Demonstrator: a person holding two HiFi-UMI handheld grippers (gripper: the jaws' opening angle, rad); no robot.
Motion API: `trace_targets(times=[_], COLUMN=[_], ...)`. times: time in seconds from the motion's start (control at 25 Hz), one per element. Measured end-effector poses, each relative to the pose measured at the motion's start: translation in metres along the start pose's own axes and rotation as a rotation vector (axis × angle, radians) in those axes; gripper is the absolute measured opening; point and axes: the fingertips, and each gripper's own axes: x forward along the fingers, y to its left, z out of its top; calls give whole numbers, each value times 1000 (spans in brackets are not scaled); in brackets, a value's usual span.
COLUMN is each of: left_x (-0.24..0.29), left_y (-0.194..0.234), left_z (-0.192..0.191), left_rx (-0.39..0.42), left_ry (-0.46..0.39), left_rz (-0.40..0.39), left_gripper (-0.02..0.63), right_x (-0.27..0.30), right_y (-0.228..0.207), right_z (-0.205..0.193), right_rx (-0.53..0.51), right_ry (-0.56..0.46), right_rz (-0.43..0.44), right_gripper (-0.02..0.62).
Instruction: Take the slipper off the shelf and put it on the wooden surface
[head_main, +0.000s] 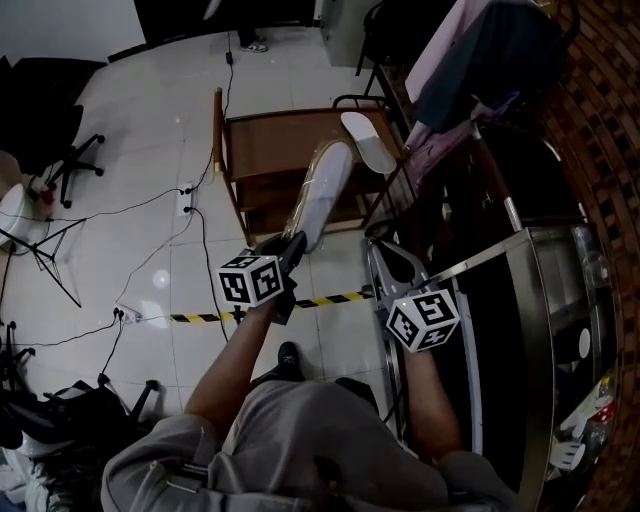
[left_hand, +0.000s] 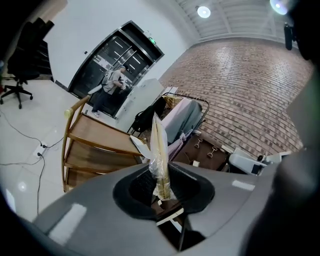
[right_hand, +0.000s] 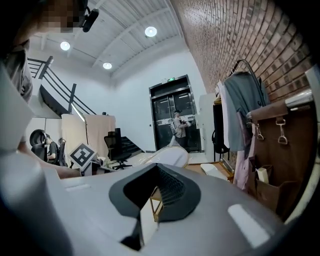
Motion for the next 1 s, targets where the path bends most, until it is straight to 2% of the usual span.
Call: trace_targets(times=[0.32, 0.52, 1.0], left_x=[32, 58, 140], left_y=[55, 74, 113], left_z=[40, 65, 108], left_rx=[-10, -19, -41], left_ry=[-14, -18, -24], left_rz=[45, 96, 240], left_gripper=[67, 67, 67], right_x=[65, 110, 210], right_y=[-21, -45, -131], right_z=[7, 18, 57], right_rx=[8, 25, 64], right_ry=[29, 31, -5], right_rz=[19, 76, 190], right_gripper=[0, 0, 0])
